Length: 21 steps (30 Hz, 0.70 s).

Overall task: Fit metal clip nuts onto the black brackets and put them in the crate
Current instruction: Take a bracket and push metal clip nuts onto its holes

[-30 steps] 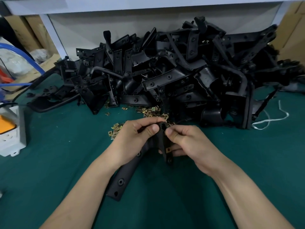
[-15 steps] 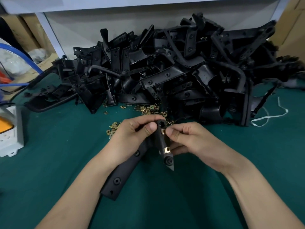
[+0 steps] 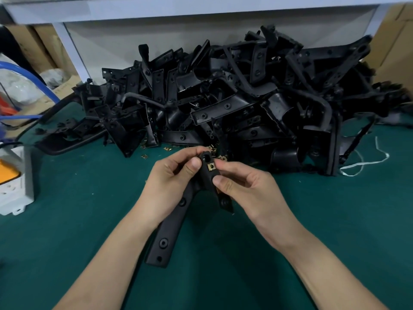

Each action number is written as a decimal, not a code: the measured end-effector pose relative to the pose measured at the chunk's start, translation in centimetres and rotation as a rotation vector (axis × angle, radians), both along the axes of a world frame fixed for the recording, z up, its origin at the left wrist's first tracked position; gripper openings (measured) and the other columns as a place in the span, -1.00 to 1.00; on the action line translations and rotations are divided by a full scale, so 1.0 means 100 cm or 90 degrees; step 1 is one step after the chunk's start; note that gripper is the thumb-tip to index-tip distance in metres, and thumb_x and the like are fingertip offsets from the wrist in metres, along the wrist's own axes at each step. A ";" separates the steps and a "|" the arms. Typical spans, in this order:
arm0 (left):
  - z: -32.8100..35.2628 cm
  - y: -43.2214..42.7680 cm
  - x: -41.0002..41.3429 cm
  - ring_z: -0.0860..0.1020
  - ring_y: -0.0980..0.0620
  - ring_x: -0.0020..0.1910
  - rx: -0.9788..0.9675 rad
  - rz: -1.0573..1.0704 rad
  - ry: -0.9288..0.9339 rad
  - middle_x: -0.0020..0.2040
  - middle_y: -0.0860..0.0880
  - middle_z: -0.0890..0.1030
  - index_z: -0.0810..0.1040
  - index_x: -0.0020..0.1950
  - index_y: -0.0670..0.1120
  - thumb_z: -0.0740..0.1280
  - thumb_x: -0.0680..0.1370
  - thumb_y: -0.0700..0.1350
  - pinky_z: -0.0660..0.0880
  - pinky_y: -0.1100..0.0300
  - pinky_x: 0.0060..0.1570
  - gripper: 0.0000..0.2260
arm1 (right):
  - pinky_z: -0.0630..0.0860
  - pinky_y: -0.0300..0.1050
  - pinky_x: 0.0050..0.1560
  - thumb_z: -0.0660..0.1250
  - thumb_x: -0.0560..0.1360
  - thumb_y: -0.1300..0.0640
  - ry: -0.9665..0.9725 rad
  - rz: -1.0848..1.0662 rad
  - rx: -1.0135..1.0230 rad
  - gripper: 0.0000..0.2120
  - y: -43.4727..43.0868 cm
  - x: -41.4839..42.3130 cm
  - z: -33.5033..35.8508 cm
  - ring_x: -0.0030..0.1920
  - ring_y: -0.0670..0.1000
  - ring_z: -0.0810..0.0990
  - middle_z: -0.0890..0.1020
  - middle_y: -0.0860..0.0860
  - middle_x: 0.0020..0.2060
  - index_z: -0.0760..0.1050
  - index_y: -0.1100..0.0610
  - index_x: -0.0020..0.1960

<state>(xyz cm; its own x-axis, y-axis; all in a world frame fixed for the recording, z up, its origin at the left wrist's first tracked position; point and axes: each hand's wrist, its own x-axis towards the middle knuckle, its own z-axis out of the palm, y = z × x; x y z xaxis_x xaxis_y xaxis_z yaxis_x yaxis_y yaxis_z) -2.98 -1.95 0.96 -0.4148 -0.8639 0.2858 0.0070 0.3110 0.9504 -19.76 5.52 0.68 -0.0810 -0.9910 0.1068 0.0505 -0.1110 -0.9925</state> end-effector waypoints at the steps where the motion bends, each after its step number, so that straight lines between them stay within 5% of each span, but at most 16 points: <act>1: -0.001 0.000 0.000 0.65 0.16 0.14 -0.001 0.004 -0.006 0.09 0.14 0.71 0.65 0.15 0.19 0.30 0.59 0.00 0.49 0.34 0.15 -0.80 | 0.51 -0.38 0.10 0.42 0.56 0.21 -0.002 0.003 -0.005 -0.71 0.000 0.000 0.000 0.10 -0.14 0.67 0.73 -0.11 0.04 0.63 -0.02 0.24; 7: 0.001 0.001 -0.002 0.66 0.19 0.07 -0.007 0.010 0.012 0.03 0.14 0.72 0.63 0.15 0.06 0.29 0.57 -0.01 0.49 0.39 0.08 -0.79 | 0.47 -0.43 0.16 0.44 0.55 0.22 -0.046 0.018 -0.023 -0.69 -0.003 0.001 -0.004 0.20 -0.22 0.62 0.70 -0.19 0.12 0.65 -0.13 0.18; 11: 0.002 0.002 -0.002 0.66 0.16 0.07 0.001 0.013 0.024 0.03 0.12 0.73 0.64 0.15 0.07 0.30 0.56 -0.01 0.50 0.37 0.08 -0.79 | 0.50 -0.12 0.33 0.45 0.53 0.18 -0.092 0.041 0.006 -0.69 -0.008 -0.001 -0.007 0.24 -0.08 0.63 0.70 -0.08 0.16 0.67 -0.14 0.19; 17: 0.008 0.011 -0.015 0.62 0.24 0.12 -0.051 0.019 -0.010 0.05 0.21 0.70 0.63 0.15 0.11 0.30 0.58 -0.02 0.46 0.43 0.09 -0.81 | 0.63 -0.06 0.03 0.39 0.55 -0.07 -0.139 -0.019 0.065 -0.85 -0.010 0.006 -0.001 0.04 -0.02 0.70 0.72 -0.02 0.02 0.69 -0.10 0.05; 21: 0.010 0.019 -0.021 0.61 0.30 0.09 -0.078 0.039 -0.027 0.03 0.27 0.69 0.63 0.14 0.11 0.31 0.63 -0.15 0.45 0.47 0.06 -0.81 | 0.62 -0.16 -0.11 0.38 0.59 -0.03 -0.169 -0.057 0.096 -0.85 0.000 0.012 0.007 -0.02 -0.07 0.69 0.73 -0.03 -0.07 0.71 -0.09 -0.08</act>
<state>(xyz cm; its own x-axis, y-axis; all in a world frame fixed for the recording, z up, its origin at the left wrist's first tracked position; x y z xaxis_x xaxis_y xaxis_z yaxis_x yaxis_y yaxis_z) -5.05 -0.03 1.97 -0.3766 -0.8477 0.3737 -0.0548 0.4230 0.9045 -18.51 5.57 1.36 -0.1733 -0.9818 -0.0771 0.3074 0.0205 -0.9514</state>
